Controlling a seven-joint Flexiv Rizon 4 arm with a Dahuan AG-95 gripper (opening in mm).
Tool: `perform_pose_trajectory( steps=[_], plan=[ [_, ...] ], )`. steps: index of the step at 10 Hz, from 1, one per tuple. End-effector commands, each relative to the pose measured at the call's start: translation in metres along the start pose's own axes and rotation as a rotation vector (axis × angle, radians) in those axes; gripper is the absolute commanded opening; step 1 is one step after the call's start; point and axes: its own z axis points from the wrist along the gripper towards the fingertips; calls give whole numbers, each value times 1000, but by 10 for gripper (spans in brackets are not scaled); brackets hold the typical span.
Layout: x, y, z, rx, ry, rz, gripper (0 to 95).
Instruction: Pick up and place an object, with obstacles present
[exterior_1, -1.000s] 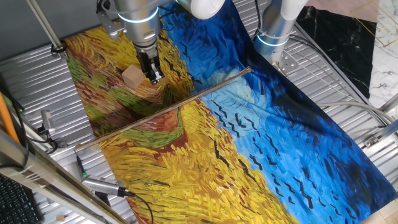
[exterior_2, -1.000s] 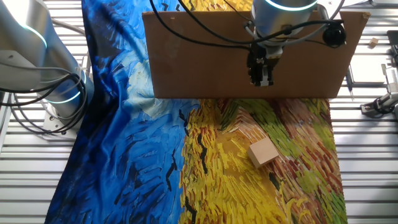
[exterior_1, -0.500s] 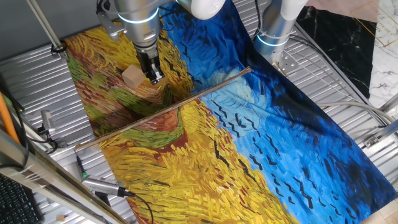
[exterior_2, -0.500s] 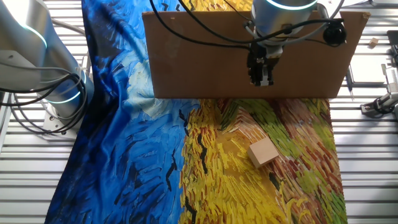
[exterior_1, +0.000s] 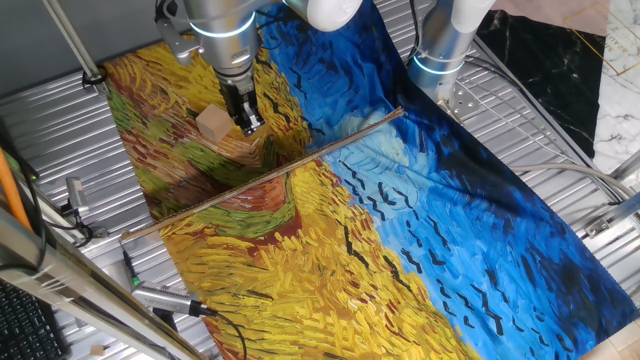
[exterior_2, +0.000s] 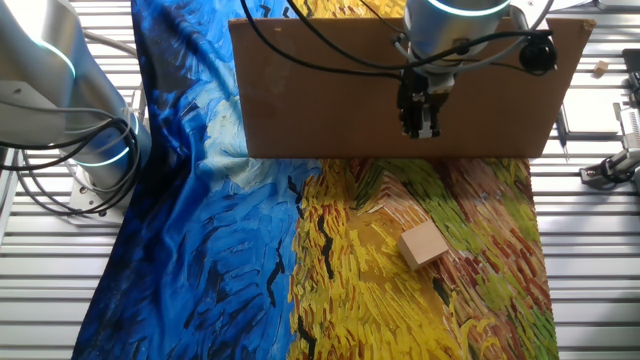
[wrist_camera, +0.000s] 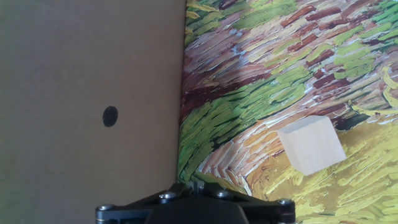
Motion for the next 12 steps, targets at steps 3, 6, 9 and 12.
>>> perform_pose_trajectory(
  steps=[3, 6, 9, 12],
  plan=[
    [0, 0, 0, 1, 0, -20, 0],
    [0, 0, 0, -1, -6, -92, 0],
    [0, 0, 0, -13, -6, -195, 0],
    [0, 0, 0, -14, 2, -301, 0]
  ],
)
